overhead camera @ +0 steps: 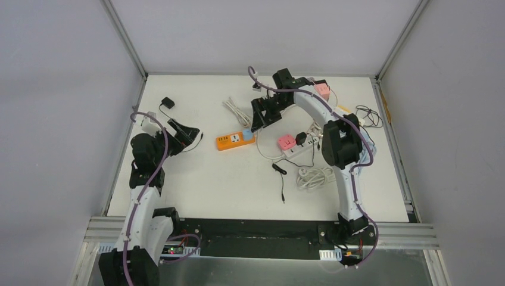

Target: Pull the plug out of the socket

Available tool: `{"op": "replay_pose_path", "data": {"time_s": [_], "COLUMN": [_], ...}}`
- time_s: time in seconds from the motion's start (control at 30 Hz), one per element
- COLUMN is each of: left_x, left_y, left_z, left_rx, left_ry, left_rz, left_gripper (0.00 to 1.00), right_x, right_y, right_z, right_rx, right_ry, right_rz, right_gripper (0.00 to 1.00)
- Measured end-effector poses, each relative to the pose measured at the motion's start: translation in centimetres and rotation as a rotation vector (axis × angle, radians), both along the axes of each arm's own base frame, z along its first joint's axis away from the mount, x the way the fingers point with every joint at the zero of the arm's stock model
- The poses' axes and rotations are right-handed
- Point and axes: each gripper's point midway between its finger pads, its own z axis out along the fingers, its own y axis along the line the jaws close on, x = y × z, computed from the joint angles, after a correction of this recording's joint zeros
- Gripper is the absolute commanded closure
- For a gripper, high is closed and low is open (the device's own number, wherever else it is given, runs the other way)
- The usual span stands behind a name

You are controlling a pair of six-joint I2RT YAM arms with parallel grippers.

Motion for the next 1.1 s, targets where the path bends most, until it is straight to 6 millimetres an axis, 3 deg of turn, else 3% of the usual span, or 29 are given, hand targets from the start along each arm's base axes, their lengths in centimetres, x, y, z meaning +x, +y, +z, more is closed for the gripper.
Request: {"op": "replay_pose_path", "data": {"time_s": [0.23, 0.6, 0.93, 1.1], "left_x": [-1.4, -1.3, -1.1, -1.1], "left_y": [0.5, 0.6, 0.3, 0.2], "left_z": [0.0, -0.7, -1.3, -1.4], "left_rx": [0.025, 0.040, 0.067, 0.068], "left_ry": [-0.050, -0.033, -0.041, -0.061], "left_rz": [0.051, 0.047, 0.015, 0.007], "left_gripper": [0.02, 0.02, 0.04, 0.04], "right_x": [-0.9, 0.5, 2.0, 1.9], "right_y": [2.1, 4.3, 4.7, 4.5], "right_z": [-0.9, -2.4, -2.1, -2.8], "right_rx": [-0.185, -0.391, -0.399, -0.395], "right_ry": [-0.097, -0.282, -0.348, -0.321], "right_rz": [-0.079, -0.351, -0.450, -0.463], "right_gripper": [0.11, 0.12, 0.33, 0.34]}}
